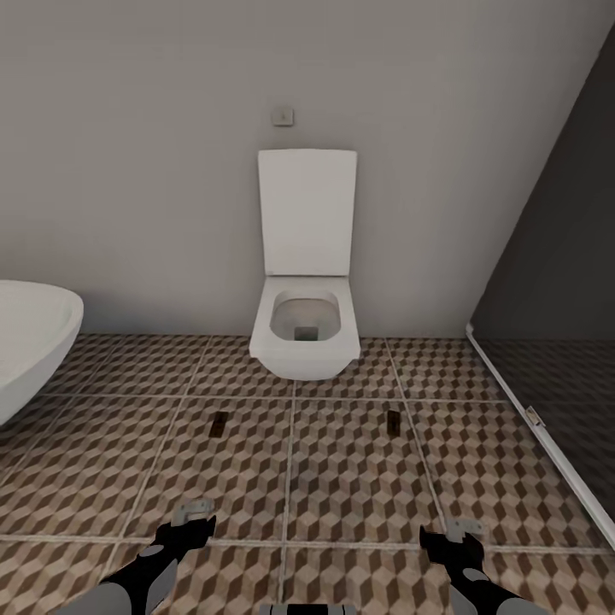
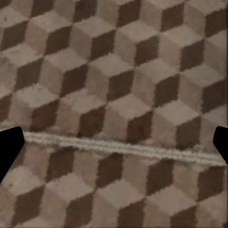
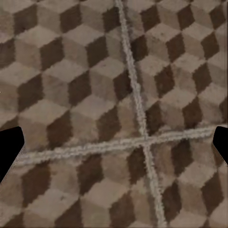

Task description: Take the four mousetraps from the cabinet in the bathroom and place them on the bathroom floor. Make sure all four end up on the same floor surface, and ensure that at least two of them are either under or directly next to the same bathroom sink.

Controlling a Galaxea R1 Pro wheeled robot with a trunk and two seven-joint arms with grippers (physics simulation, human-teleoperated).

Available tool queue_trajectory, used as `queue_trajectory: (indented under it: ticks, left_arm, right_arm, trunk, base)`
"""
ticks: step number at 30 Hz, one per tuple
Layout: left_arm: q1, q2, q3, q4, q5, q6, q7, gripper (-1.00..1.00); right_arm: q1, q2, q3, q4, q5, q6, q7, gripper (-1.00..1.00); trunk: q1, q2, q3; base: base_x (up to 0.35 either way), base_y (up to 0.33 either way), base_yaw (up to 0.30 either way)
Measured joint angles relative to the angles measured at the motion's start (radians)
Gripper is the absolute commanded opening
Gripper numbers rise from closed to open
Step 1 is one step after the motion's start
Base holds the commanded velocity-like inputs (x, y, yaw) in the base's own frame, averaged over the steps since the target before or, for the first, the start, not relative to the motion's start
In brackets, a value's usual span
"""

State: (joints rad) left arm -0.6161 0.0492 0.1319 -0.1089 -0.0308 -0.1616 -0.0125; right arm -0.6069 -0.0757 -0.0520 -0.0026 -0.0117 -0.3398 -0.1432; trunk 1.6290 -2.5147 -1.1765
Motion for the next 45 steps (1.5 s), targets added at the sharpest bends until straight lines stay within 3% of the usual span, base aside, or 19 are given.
queue_trajectory:
  ticks: [20, 45]
  left_arm:
    - [0.000, 0.001, 0.000, -0.001, 0.001, -0.001, 0.000, 1.00]
    - [0.000, 0.000, 0.000, 0.000, 0.000, -0.001, 0.000, 1.00]
  right_arm:
    - [0.000, -0.001, 0.000, -0.001, 0.005, 0.042, -0.003, 1.00]
    - [0.000, 0.005, -0.001, -0.002, 0.000, 0.034, -0.017, 1.00]
  trunk:
    - [-0.009, 0.005, 0.077]
    - [-0.020, 0.011, 0.174]
  base:
    - [0.000, 0.000, 0.000]
    - [0.000, 0.000, 0.000]
